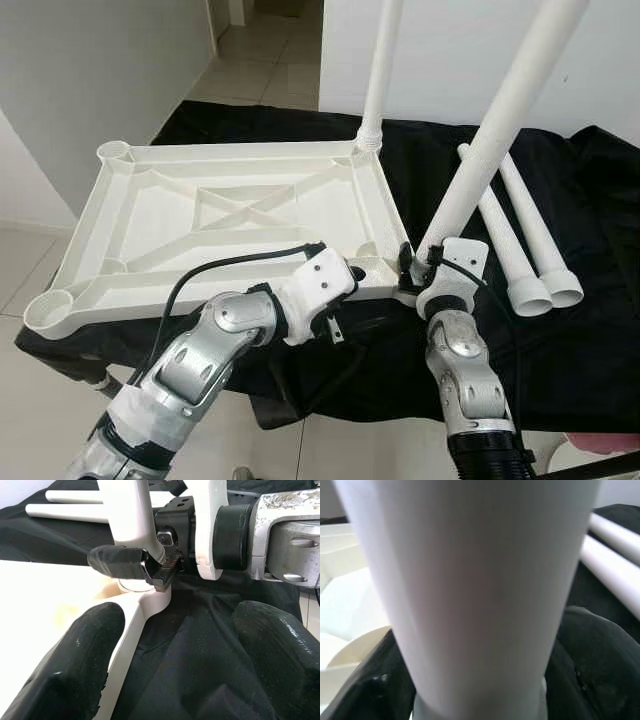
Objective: Building children table
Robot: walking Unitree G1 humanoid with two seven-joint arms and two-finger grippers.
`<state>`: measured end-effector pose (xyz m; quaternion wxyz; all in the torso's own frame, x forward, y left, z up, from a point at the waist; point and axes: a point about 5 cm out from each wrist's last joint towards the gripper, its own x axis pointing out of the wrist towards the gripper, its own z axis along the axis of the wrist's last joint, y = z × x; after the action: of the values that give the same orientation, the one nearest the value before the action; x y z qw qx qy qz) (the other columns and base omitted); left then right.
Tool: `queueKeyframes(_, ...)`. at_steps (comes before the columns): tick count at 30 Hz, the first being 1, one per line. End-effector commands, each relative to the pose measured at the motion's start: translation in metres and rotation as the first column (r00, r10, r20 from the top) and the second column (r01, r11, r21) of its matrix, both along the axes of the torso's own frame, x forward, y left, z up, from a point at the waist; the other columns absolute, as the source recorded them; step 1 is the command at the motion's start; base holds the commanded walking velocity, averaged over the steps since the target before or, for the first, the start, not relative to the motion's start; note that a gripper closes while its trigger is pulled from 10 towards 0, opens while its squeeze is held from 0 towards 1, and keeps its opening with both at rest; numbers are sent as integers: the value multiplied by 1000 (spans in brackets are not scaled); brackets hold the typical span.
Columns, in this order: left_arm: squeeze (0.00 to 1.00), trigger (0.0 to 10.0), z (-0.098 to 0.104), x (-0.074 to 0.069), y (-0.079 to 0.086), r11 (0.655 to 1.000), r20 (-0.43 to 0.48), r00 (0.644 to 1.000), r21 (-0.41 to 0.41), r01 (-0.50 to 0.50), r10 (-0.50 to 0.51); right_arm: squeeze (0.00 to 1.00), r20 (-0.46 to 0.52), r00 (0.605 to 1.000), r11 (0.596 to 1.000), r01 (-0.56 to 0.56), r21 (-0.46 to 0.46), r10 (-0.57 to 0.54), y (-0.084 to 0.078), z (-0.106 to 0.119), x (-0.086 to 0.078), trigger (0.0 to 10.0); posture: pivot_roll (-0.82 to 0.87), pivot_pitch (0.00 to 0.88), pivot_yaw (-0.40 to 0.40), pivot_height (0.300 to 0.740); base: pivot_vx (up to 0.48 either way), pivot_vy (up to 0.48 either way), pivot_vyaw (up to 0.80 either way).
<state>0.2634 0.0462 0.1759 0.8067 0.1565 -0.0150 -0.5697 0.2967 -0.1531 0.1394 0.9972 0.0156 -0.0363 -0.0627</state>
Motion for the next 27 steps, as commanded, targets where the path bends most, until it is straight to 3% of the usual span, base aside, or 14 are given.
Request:
queueKeyframes(1,0,10000,1,-1,0,1000,-3,1000,6,25,-25,0,6,998,998,-56,6,56,-1,-3,1,10000,-58,70,8,740,0,0,0)
queueKeyframes(7,0,10000,1,-1,0,1000,-3,1000,7,28,-28,0,42,972,973,-229,-16,230,-3,0,7,10000,-58,67,11,740,0,0,0)
queueKeyframes(17,0,10000,2,-1,-1,1000,0,1000,5,28,-28,0,80,927,930,-365,-35,367,-9,8,15,10000,-57,61,12,740,0,0,0)
queueKeyframes(19,0,10000,2,0,-1,1000,2,1000,4,28,-28,0,87,904,909,-415,-46,418,-10,11,17,10000,-57,60,14,740,0,0,0)
queueKeyframes(21,0,10000,3,0,-2,1000,8,1000,5,29,-29,0,84,856,860,-503,-87,510,-14,15,24,10000,-56,57,13,740,0,0,0)
queueKeyframes(22,0,10000,3,0,-2,1000,9,1000,4,30,-30,0,78,843,845,-525,-98,532,-17,16,26,8510,-56,57,13,740,0,0,0)
queueKeyframes(24,0,10000,3,0,-2,1000,10,999,4,30,-30,0,75,837,839,-535,-102,543,-18,17,28,8510,-56,57,13,740,0,0,0)
queueKeyframes(25,0,10000,3,1,-2,1000,11,1000,3,28,-28,0,73,835,837,-538,-101,546,-21,16,28,0,-51,55,8,740,0,0,0)
queueKeyframes(27,0,10000,4,1,-2,1000,12,1000,2,24,-24,0,66,829,831,-548,-97,555,-25,13,28,0,-48,55,6,740,0,0,0)
